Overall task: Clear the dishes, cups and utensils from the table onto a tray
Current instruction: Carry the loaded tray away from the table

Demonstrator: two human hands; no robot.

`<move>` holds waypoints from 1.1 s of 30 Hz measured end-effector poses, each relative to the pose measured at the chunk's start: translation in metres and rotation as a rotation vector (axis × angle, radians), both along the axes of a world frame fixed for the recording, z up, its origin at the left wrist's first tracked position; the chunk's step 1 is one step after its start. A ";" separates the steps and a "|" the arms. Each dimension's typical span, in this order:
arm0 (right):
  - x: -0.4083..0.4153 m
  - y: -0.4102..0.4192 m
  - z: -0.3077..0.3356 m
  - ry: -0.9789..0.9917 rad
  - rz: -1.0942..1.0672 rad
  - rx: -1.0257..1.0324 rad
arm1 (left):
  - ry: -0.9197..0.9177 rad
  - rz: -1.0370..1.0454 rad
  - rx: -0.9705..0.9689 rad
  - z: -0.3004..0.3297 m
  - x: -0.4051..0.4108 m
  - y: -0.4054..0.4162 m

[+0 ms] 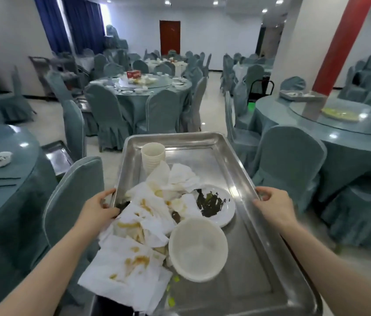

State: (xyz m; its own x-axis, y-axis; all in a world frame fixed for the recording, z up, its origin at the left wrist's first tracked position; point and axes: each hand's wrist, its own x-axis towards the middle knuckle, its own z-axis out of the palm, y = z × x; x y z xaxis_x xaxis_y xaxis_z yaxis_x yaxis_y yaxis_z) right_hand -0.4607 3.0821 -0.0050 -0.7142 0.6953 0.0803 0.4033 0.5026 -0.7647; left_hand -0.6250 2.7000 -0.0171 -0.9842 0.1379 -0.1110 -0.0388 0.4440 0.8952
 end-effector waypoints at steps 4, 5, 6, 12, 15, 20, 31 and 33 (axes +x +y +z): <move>-0.143 0.058 -0.007 0.007 0.033 -0.003 | 0.028 0.040 0.001 0.001 -0.131 0.051; -0.176 0.072 -0.006 0.015 0.039 0.000 | 0.034 0.058 0.005 0.003 -0.161 0.066; -0.207 0.085 -0.004 0.015 0.046 -0.006 | 0.034 0.077 0.008 0.004 -0.189 0.079; -0.395 0.156 0.007 0.035 0.106 -0.028 | 0.000 0.131 0.021 0.014 -0.350 0.140; -0.504 0.188 0.009 0.024 0.177 -0.035 | 0.003 0.168 0.011 0.015 -0.432 0.164; -0.692 0.213 0.021 0.063 0.348 -0.051 | 0.026 0.291 -0.011 0.014 -0.553 0.183; -1.083 0.170 0.016 0.075 0.556 0.057 | 0.071 0.540 -0.008 0.022 -0.852 0.136; -1.144 0.164 0.016 0.073 0.559 0.047 | 0.080 0.544 -0.018 0.020 -0.910 0.130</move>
